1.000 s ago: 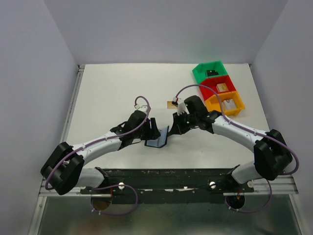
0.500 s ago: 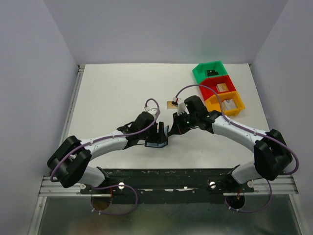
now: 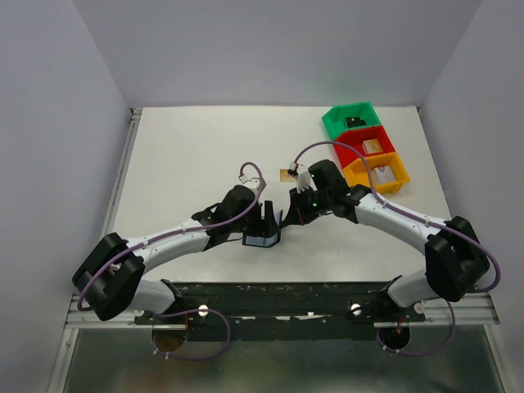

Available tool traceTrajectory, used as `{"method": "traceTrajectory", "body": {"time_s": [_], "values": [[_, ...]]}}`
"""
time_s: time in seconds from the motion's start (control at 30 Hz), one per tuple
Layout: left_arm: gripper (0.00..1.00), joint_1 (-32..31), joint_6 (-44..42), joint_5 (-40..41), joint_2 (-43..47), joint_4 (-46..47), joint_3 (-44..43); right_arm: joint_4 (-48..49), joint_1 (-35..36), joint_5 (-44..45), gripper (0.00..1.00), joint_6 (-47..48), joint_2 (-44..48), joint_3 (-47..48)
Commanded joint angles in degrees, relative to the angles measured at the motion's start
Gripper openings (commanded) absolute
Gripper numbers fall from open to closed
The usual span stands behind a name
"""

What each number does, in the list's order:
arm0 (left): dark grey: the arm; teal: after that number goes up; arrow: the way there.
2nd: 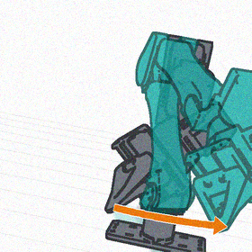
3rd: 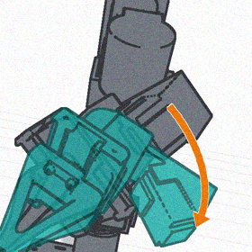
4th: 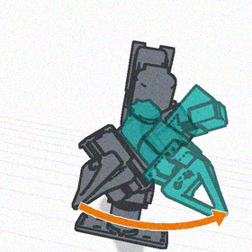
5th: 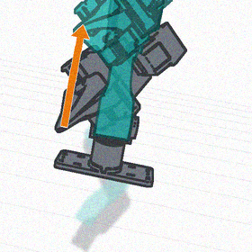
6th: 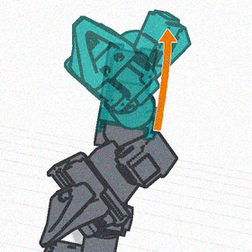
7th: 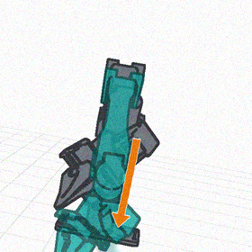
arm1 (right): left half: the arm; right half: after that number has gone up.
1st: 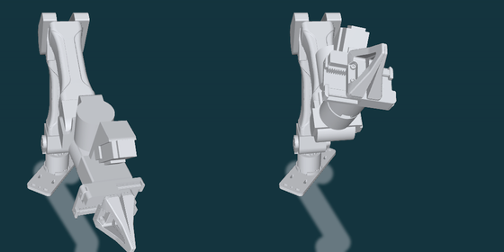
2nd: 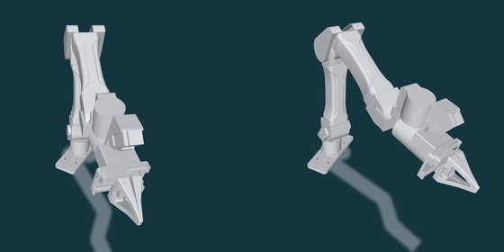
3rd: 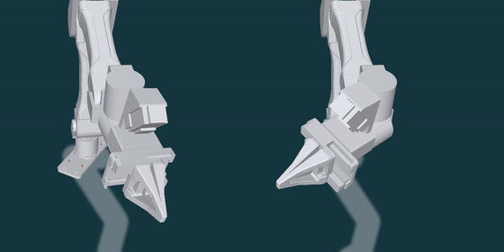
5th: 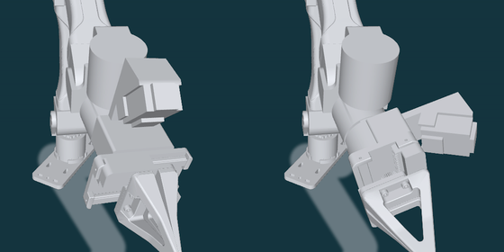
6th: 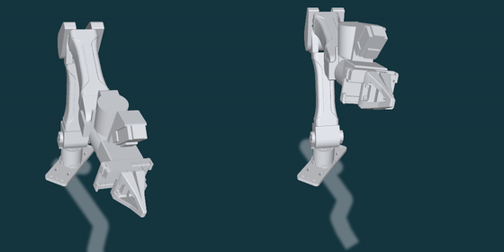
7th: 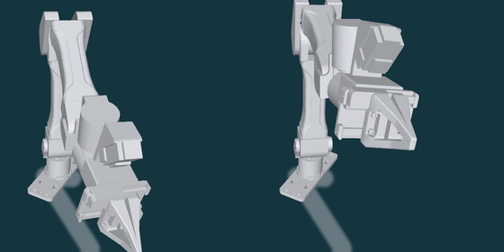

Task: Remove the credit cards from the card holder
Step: Remove the credit card from the card holder.

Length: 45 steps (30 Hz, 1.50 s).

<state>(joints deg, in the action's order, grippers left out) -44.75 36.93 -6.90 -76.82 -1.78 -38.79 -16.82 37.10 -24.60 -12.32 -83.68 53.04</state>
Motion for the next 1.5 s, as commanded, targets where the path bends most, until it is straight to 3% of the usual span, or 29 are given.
{"method": "traceTrajectory", "body": {"time_s": [0.0, 1.0, 1.27, 1.47], "values": [[0.75, 0.19, 0.87, 2.76, 2.37, 0.64, 1.17, -0.58, -0.19, -0.80, 0.00, 0.98, 0.27, -0.04], [0.68, 0.28, 1.83, 2.85, -1.84, 0.20, 1.34, -0.23, -0.19, -1.15, 0.00, 0.80, -0.08, -0.30], [0.75, 0.37, 2.27, 3.55, 0.88, 1.25, 2.40, -0.14, -0.19, -1.15, 0.00, 0.72, -0.08, -0.39], [0.74, 0.28, 2.27, 3.73, 0.62, 0.99, 2.49, -0.14, -0.10, -1.15, 0.00, 0.72, 0.01, -0.39]]}}
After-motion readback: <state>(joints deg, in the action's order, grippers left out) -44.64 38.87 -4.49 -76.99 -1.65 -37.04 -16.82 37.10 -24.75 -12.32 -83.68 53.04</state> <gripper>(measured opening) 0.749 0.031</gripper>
